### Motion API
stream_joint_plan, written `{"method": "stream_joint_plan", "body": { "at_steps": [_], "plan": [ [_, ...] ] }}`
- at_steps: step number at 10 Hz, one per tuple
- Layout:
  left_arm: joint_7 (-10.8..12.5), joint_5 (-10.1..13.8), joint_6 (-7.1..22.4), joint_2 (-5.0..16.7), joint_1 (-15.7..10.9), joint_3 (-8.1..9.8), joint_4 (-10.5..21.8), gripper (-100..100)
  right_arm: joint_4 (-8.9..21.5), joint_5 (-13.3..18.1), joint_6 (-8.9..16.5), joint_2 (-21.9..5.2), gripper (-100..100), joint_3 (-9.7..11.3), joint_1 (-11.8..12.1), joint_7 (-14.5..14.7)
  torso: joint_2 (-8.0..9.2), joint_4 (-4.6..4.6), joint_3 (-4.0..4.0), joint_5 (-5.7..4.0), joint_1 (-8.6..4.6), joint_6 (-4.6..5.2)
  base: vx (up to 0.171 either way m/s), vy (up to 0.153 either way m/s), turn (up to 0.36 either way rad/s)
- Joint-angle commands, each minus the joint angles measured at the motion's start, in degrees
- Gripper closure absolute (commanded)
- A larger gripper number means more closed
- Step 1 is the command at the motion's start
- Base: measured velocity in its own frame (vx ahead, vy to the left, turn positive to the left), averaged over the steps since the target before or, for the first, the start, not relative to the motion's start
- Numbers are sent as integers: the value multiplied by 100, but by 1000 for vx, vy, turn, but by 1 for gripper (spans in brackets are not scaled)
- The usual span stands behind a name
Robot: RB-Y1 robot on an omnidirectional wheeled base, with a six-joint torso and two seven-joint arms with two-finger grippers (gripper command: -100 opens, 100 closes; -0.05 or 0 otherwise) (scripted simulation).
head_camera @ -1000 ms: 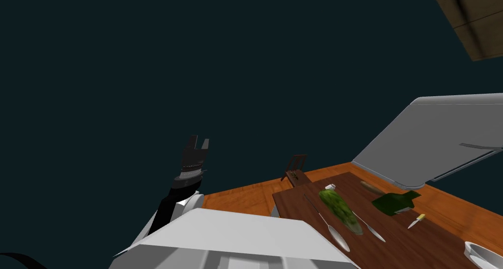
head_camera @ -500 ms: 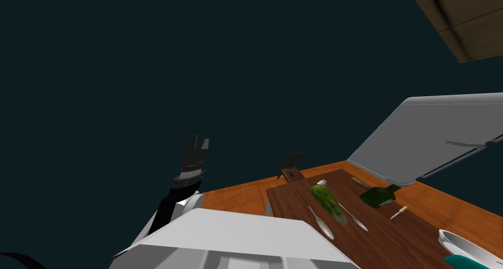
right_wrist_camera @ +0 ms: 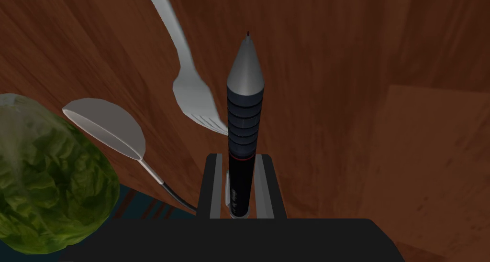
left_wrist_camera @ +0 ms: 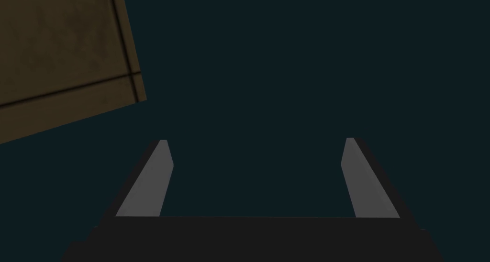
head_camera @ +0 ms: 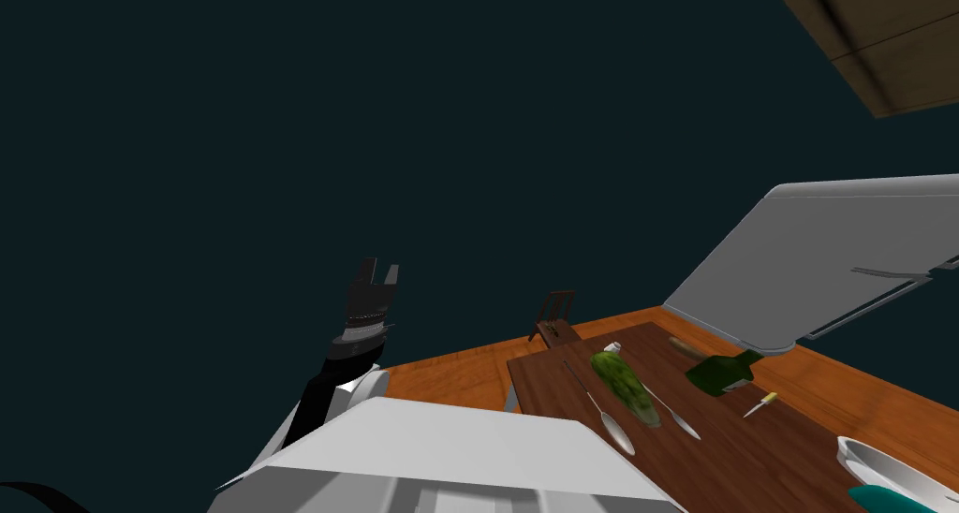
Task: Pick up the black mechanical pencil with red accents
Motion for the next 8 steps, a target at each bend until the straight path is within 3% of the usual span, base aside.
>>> {"method": "stream_joint_plan", "body": {
  "at_steps": [1, 2, 3, 5, 6, 8],
  "plan": [
    [0, 0, 0, 0, 0, 0, 0, 0, 0, 0, 0, 0, 100, 0, 0, 0, 0, 0, 0, 0, 0, 0, 0, 0, 0],
    [0, 0, 0, 0, 0, 0, 0, 0, 0, 0, 0, -1, 0, 0, 0, 0, 0, 0, 0, 0, 0, 0, 0, 0, 0],
    [0, 0, 0, 0, 0, 0, 0, 0, -61, -191, -71, -144, 100, 78, 109, 19, 0, 0, 0, -1, 0, 0, 34, 64, 12],
    [0, 0, 0, -1, 0, -1, 0, 0, -61, -191, -71, -144, 100, 78, 109, 19, -12, -2, -7, 3, 29, -1, 27, 64, -6],
    [0, 0, 0, 0, 0, 0, 0, 0, -62, -263, -231, -307, 100, 78, 220, -25, -9, -1, -5, 3, 20, -1, 20, 58, 29],
    [0, 0, 0, -1, 1, 0, 0, 0, -62, -299, -311, -389, 100, 78, 276, -48, -14, -3, -8, 5, 27, 1, 43, 72, 2]
  ]
}}
